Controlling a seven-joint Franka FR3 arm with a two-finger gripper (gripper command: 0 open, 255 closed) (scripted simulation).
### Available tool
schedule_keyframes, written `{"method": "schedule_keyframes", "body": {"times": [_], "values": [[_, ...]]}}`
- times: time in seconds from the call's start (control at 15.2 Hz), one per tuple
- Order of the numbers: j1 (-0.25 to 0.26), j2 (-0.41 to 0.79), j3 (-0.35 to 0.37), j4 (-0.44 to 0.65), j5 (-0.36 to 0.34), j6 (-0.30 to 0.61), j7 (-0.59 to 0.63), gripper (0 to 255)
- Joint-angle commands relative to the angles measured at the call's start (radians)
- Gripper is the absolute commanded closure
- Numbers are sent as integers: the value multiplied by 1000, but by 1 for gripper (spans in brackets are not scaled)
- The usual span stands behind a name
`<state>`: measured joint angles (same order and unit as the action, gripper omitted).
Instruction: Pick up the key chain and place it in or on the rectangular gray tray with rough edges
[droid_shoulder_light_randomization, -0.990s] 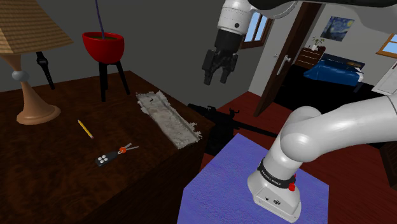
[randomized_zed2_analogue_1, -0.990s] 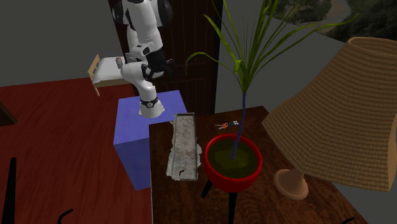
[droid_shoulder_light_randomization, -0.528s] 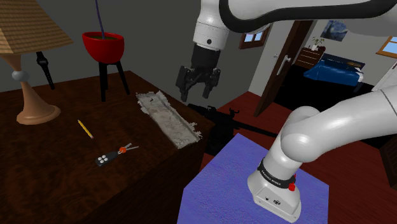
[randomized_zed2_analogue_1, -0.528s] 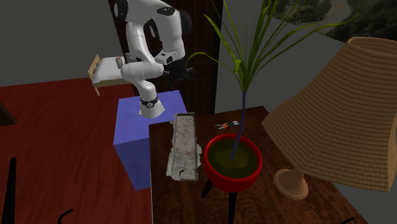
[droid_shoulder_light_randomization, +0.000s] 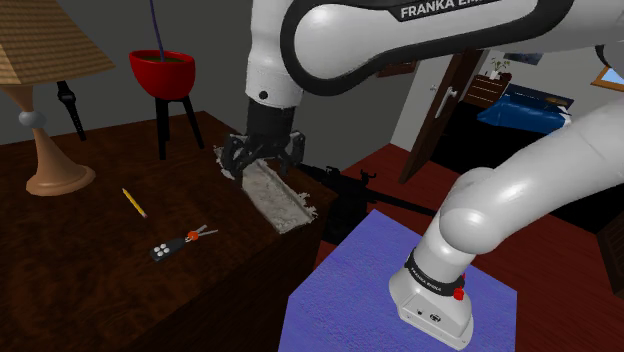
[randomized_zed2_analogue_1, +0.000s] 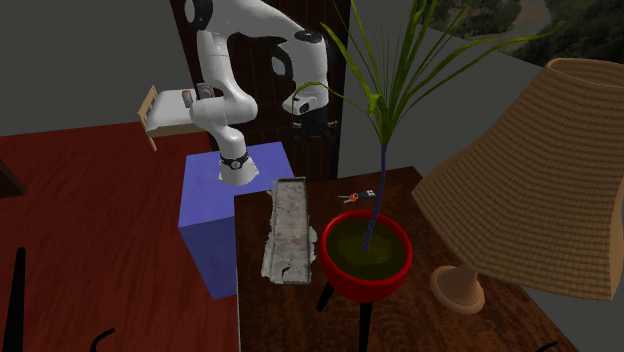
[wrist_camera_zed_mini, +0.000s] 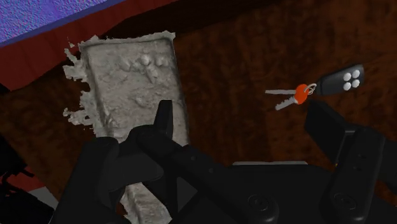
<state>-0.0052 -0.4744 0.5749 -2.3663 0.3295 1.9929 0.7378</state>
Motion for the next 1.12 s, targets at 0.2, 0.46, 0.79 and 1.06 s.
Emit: {"method": "schedule_keyframes", "body": {"times": [0.2,0.46,0.79,1.06], "values": [[-62,200,160,104,-92,100,230,0],[-106,413,277,216,-270,154,466,0],[-20,723,283,403,-568,141,781,0],[51,826,236,467,-653,143,866,0]]}}
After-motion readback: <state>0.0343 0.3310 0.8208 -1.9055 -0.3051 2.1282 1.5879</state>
